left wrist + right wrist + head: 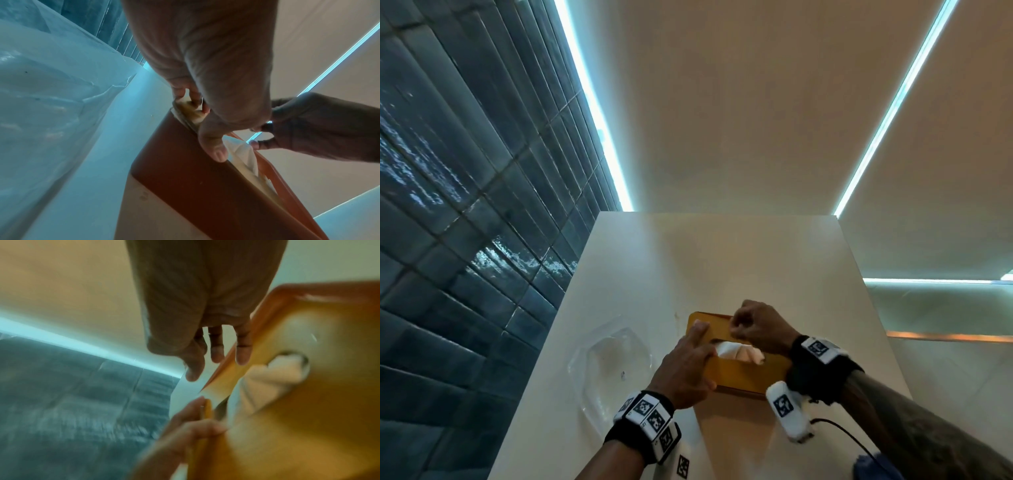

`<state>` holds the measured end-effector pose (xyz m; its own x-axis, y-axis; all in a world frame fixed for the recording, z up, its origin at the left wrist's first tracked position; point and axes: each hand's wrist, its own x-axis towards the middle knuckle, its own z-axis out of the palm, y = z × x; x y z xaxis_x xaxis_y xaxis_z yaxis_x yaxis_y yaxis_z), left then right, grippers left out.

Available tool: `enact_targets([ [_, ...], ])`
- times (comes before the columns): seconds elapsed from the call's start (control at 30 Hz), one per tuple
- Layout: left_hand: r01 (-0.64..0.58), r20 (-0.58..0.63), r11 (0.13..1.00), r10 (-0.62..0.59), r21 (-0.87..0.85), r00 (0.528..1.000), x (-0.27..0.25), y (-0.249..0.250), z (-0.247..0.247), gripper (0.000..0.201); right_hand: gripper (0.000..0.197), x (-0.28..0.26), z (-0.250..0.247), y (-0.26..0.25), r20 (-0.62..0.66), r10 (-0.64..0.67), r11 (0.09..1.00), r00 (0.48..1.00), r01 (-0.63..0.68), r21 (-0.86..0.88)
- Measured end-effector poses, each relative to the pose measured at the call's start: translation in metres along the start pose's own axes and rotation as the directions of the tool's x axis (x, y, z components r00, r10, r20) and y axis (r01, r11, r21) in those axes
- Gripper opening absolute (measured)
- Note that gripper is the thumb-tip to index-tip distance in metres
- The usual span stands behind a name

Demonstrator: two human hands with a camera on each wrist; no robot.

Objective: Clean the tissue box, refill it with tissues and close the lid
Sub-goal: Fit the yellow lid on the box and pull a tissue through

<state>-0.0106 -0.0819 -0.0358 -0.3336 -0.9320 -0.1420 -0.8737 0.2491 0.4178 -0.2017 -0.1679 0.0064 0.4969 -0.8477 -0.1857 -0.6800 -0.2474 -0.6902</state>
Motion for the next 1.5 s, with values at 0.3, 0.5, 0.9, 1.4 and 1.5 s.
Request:
enact_targets([
  [0.3, 0.011, -0.006, 0.999, -0.012, -0.034, 1.000, 0.000, -0.001, 0.000, 0.053, 0.005, -0.013, 0.009, 0.001, 0.230, -0.192, 0.834, 0.954, 0.282, -0.474],
  [0.5, 0.019, -0.015, 0.999, -0.020, -0.041, 1.000, -0.002, 0.000, 0.003, 0.057, 0.015, -0.012, 0.021, 0.007, 0.124, -0.200, 0.933, 0.972, 0.228, -0.279],
  [0.9, -0.022, -0.040, 0.998, 0.020, -0.059, 0.999, 0.001, -0.002, 0.015, 0.063, 0.039, -0.017, 0.024, 0.029, -0.121, 0.012, 0.990, 0.993, 0.005, 0.142],
  [1.4, 0.012, 0.056, 0.995, -0.006, -0.104, 0.998, 0.011, 0.014, 0.007, 0.082, 0.017, -0.038, 0.016, 0.044, -0.019, 0.038, 0.971, 0.999, -0.041, -0.237],
  [1.5, 0.004, 0.035, 0.985, 0.002, -0.172, 0.999, 0.009, 0.012, 0.016, 0.113, 0.010, -0.041, 0.026, 0.049, -0.082, -0.007, 0.972, 0.997, -0.013, -0.233],
])
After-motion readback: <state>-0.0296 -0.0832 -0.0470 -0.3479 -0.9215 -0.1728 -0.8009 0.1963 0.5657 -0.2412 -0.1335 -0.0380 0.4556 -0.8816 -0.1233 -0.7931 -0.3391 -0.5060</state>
